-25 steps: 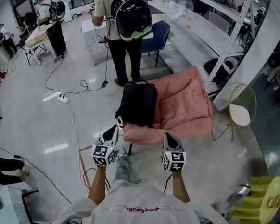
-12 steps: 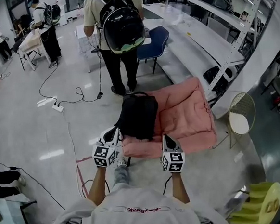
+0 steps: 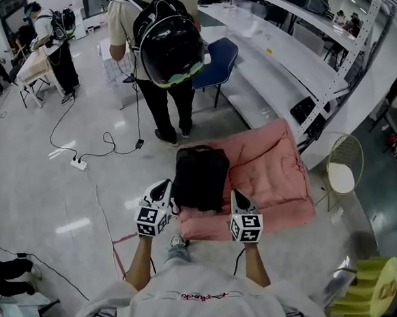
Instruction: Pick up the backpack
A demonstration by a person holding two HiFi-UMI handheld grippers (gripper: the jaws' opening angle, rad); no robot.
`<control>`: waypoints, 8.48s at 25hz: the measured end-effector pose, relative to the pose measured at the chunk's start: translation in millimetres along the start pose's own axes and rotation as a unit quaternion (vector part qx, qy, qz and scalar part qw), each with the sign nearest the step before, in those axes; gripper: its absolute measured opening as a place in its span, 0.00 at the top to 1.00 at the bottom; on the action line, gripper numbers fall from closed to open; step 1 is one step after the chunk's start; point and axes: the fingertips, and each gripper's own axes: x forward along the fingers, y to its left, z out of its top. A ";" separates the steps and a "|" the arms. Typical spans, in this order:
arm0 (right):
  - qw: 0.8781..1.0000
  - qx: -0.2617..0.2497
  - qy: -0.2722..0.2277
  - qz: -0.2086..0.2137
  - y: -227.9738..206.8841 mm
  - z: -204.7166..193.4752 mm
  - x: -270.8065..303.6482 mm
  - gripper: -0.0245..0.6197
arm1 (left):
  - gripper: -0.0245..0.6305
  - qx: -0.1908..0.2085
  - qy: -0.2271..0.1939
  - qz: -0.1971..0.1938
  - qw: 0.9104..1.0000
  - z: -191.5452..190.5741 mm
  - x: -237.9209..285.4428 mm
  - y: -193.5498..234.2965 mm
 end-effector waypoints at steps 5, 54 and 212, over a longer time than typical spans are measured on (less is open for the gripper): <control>1.000 0.004 0.000 -0.015 -1.9 15.8 42.3 0.93 | 0.95 0.002 0.007 -0.017 1.000 3.8 36.6 32.8; 0.998 0.019 0.053 0.023 -81.5 -17.4 166.2 0.93 | 0.95 -0.022 0.079 0.010 0.997 -51.3 167.6 60.6; 0.920 0.196 0.024 0.338 6.4 -81.2 247.9 0.89 | 0.88 -0.139 0.118 -0.233 0.955 -169.4 222.1 -23.5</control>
